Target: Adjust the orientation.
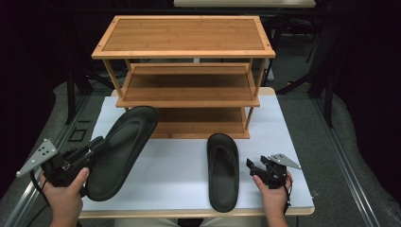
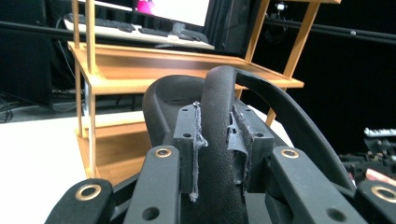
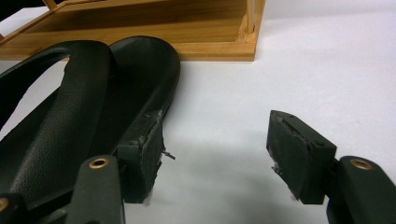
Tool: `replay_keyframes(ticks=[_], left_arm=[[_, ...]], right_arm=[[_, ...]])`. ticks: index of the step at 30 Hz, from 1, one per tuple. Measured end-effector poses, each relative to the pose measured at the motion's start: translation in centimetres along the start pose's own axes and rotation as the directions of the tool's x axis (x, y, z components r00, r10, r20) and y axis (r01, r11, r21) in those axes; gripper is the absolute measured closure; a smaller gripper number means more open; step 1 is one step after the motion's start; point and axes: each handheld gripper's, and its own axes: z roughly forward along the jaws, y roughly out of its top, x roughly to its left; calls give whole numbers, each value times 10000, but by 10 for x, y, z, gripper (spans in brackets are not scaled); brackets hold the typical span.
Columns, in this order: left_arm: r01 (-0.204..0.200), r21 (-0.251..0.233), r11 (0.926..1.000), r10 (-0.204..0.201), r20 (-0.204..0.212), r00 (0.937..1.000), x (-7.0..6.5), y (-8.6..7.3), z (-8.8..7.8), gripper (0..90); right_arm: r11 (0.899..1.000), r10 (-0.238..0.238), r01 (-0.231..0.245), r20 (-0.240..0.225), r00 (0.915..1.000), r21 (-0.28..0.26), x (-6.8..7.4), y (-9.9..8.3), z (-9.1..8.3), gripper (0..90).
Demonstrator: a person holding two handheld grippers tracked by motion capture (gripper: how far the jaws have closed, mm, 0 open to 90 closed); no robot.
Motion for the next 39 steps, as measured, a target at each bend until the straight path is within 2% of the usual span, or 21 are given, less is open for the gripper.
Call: replay_keyframes(ticks=[4, 7, 8, 9, 10, 13, 14, 15, 20, 21, 23, 24, 25, 26, 27, 29, 30, 35, 36, 37, 39], left_arm=[[17, -118, 9999, -18, -44, 10000, 2, 7, 7, 725], [-68, -195, 9998, 63, -234, 9997, 6, 20, 23, 726], [-68, -195, 9998, 63, -234, 9997, 6, 20, 23, 727], [-131, -300, 9995, 119, -410, 9991, 7, 27, 34, 727], [-131, -300, 9995, 119, -410, 9991, 7, 27, 34, 727], [-193, -463, 9987, 162, -672, 9976, 9, 36, 52, 727], [-203, -475, 9987, 164, -806, 9966, 11, 40, 67, 727], [-203, -475, 9987, 164, -806, 9966, 11, 40, 67, 728], [58, -488, 9988, -119, -1253, 9921, 19, 50, 111, 728], [58, -488, 9988, -119, -1253, 9921, 19, 50, 111, 728], [358, -427, 9984, -416, -1459, 9884, 24, 53, 134, 728], [358, -427, 9984, -416, -1459, 9884, 24, 53, 134, 727], [497, -334, 9982, -545, -1660, 9846, 26, 54, 148, 728], [497, -334, 9982, -545, -1660, 9846, 26, 54, 148, 727], [507, -275, 9983, -548, -1768, 9827, 26, 54, 155, 727], [517, -195, 9985, -546, -2019, 9779, 25, 54, 167, 727], [629, -229, 9978, -664, -2211, 9730, 24, 54, 178, 727], [958, -135, 9953, -963, -2371, 9667, 19, 52, 198, 727], [951, -110, 9954, -949, -2419, 9657, 18, 52, 201, 726], [901, -31, 9959, -879, -2584, 9620, 14, 53, 209, 725], [818, 28, 9966, -781, -2650, 9611, 13, 53, 212, 725]], right_arm=[[10000, 4, -4, 20, 10000, 21, 0, 0, 0, 359], [10000, -7, 7, 26, 10000, 32, 1, 0, 0, 360], [10000, -7, 7, 26, 10000, 32, 1, 0, 0, 360], [10000, 18, -18, 19, 10000, 59, 0, 0, 0, 359], [10000, 18, -18, 19, 10000, 59, 0, 0, 0, 359], [10000, 10, -10, 2, 10000, 44, 0, 0, 0, 359], [10000, 11, -11, -31, 10000, 21, 0, 0, 0, 360], [10000, 9, -9, -28, 10000, 12, 0, 0, 0, 359], [9999, 43, -42, -47, 10000, 148, -1, 0, -1, 359], [9999, 43, -42, -47, 10000, 148, -1, 0, -1, 359], [9999, 54, -53, -63, 10000, 138, -1, 0, -1, 359], [9999, 54, -53, -63, 10000, 138, -1, 0, -1, 359], [9999, 55, -54, -80, 10000, 123, -1, 1, -1, 359], [9999, 55, -54, -80, 10000, 123, -1, 1, -1, 359], [9999, 87, -85, -95, 9999, 138, -1, 1, -1, 359], [9999, 127, -127, -139, 9998, -10, -1, 0, 0, 359], [9999, 132, -133, -152, 9998, -17, -2, 0, 0, 360], [9999, 157, -157, -170, 9997, 9, -2, 0, 0, 360], [9998, 195, -195, -166, 9997, 10, -2, 0, 0, 360], [9998, 179, -179, -192, 9997, -15, -2, 0, 0, 360], [9998, 184, -184, -198, 9996, -21, -2, 0, 0, 360]])
